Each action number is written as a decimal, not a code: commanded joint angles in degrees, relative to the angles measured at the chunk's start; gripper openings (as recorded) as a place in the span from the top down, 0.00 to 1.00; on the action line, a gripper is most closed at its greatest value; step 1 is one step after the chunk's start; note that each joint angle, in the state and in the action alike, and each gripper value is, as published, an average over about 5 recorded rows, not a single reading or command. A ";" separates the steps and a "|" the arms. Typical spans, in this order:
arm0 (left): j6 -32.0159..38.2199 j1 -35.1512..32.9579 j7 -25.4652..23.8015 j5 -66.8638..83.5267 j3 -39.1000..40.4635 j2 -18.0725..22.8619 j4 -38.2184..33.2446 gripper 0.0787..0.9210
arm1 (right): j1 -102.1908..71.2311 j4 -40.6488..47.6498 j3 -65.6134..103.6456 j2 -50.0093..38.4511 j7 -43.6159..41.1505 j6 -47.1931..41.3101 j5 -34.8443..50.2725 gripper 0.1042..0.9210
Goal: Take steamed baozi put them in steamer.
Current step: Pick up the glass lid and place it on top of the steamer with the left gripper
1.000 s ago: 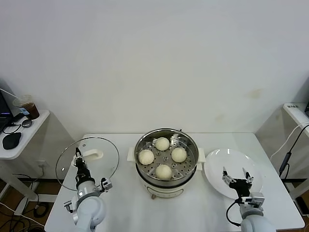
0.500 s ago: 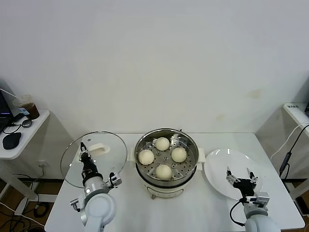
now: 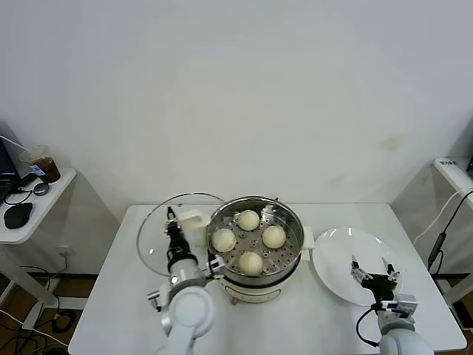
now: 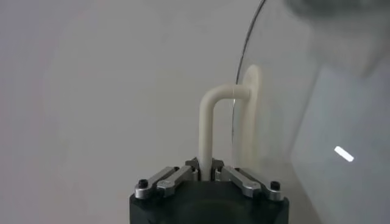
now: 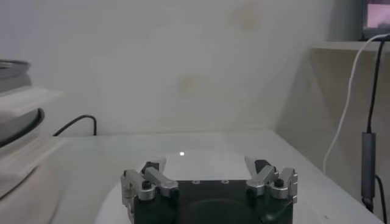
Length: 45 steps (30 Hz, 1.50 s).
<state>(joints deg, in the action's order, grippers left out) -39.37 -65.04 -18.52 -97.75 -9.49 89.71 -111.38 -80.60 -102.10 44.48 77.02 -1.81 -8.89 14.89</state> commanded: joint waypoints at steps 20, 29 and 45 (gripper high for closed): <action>-0.37 11.86 -2.17 3.74 20.79 2.28 10.13 0.89 | 0.35 2.35 0.62 2.05 -0.06 0.53 -1.18 0.12; -0.37 11.40 -1.93 2.03 19.94 2.26 11.87 0.89 | 0.59 2.69 0.14 2.52 -0.16 0.59 -1.52 0.12; -0.32 9.51 -1.77 -0.31 18.87 2.11 11.96 0.89 | 0.55 2.90 -0.16 2.81 -0.17 0.77 -1.81 0.12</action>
<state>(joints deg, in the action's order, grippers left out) -39.71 -55.32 -20.49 -97.34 9.27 91.78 -99.97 -80.06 -99.29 44.41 79.71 -1.98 -8.21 13.22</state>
